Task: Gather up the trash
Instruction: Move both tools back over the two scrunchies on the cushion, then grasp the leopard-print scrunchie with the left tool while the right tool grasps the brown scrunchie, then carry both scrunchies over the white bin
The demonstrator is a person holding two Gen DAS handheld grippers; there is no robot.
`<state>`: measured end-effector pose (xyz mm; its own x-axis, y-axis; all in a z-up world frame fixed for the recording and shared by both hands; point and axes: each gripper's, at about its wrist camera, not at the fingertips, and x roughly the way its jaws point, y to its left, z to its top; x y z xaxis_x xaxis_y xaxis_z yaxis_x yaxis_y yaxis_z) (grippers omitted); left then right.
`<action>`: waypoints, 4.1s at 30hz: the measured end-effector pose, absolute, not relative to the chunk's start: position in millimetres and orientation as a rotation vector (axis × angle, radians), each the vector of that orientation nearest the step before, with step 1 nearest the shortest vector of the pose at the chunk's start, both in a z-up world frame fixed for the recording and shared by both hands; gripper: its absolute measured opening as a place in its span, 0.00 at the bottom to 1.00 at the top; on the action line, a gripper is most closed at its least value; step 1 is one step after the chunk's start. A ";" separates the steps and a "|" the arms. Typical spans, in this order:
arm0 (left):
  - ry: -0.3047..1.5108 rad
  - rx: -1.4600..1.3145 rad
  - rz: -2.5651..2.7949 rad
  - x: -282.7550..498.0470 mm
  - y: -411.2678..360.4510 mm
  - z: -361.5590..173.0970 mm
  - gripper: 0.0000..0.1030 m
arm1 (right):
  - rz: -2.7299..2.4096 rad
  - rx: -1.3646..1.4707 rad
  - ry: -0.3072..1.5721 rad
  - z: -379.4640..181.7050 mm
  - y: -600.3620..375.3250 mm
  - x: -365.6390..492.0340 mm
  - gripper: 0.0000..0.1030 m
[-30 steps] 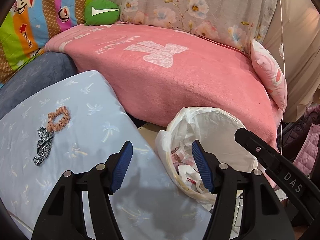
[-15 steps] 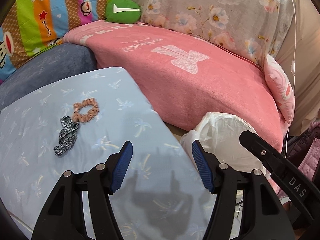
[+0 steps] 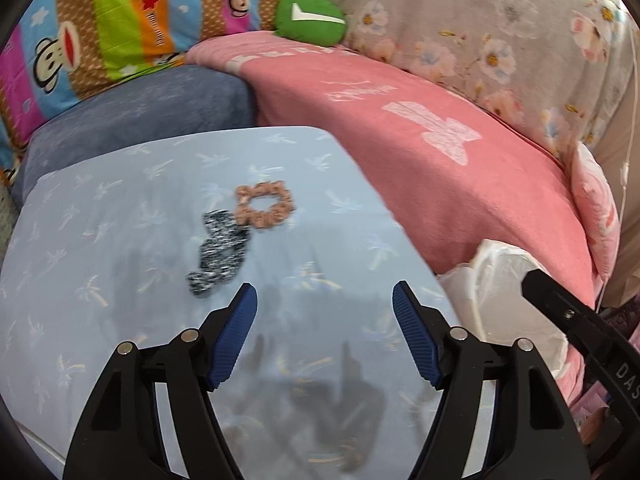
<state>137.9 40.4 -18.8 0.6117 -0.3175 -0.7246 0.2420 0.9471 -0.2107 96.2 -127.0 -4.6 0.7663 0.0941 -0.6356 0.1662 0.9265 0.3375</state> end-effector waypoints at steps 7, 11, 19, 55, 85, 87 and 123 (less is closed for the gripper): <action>0.873 -0.110 -0.235 150.4 78.2 -31.0 0.65 | 0.005 0.348 0.737 -11.5 -96.1 115.6 0.30; 0.885 -0.110 -0.204 158.3 93.4 -37.4 0.65 | 0.027 0.322 0.760 -17.2 -81.6 127.6 0.32; 0.913 -0.116 -0.161 179.3 109.9 -52.5 0.72 | 0.052 0.273 0.802 -29.0 -59.6 156.6 0.37; 1.018 -0.202 -0.176 239.3 118.5 -97.2 0.54 | 0.042 0.266 0.985 -125.1 -24.8 329.8 0.24; 0.953 -0.153 -0.331 135.3 61.2 -38.7 0.03 | -0.006 0.345 0.808 -40.2 -92.7 133.6 0.09; 0.938 -0.140 -0.346 127.3 53.9 -32.0 0.03 | -0.012 0.352 0.787 -32.4 -101.1 118.9 0.09; 0.834 0.064 -0.728 80.5 -125.7 12.8 0.03 | -0.289 0.524 0.623 -6.7 -279.2 7.7 0.09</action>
<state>80.5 -125.7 12.8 0.4479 -0.5636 -0.6941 0.6114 0.7595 -0.2221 7.7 -279.2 -6.7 0.7787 -0.1012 -0.6192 0.4079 0.8315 0.3771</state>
